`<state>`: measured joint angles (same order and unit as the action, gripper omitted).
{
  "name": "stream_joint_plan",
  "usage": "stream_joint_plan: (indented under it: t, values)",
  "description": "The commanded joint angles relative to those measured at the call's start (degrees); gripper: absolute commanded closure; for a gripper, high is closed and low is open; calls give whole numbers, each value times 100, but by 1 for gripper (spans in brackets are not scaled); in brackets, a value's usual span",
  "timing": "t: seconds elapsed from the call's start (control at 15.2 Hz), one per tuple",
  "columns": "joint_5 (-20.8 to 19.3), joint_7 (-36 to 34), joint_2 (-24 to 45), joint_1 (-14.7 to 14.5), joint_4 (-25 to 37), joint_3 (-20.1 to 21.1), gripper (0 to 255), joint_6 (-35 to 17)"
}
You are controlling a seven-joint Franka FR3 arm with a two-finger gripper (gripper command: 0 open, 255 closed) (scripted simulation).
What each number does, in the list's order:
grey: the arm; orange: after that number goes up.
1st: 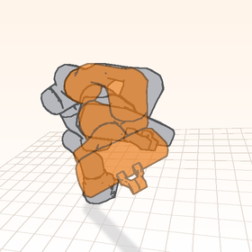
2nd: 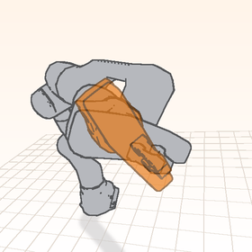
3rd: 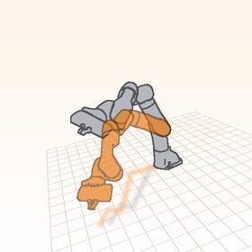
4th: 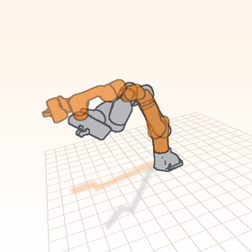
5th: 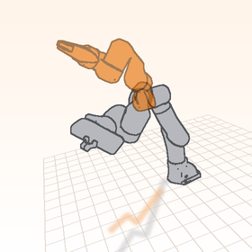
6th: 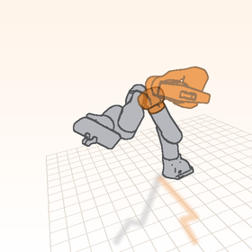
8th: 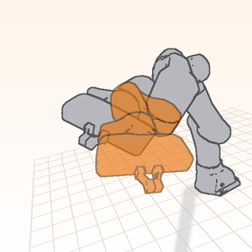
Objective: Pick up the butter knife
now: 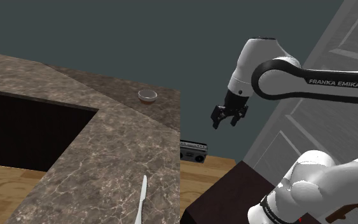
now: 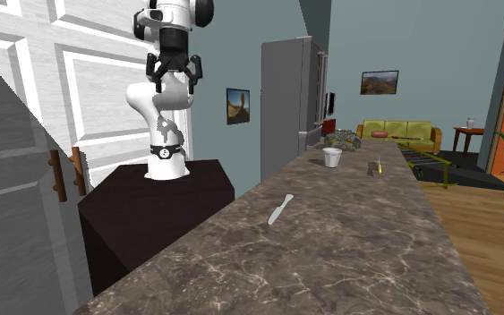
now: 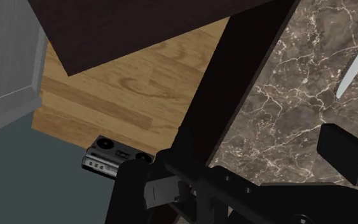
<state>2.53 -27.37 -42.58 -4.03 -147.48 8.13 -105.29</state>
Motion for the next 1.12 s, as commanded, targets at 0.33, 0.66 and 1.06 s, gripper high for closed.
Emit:
stream_joint_plan:
  t: [0.33, 0.66, 1.06]
  values:
    - [489, -1086, 779, -194, -396, 788, 0, -1167]
    - [675, -1898, 1648, -249, -389, 1380, 0, -2035]
    - [442, -3054, 2989, -134, -76, 2092, 0, -3043]
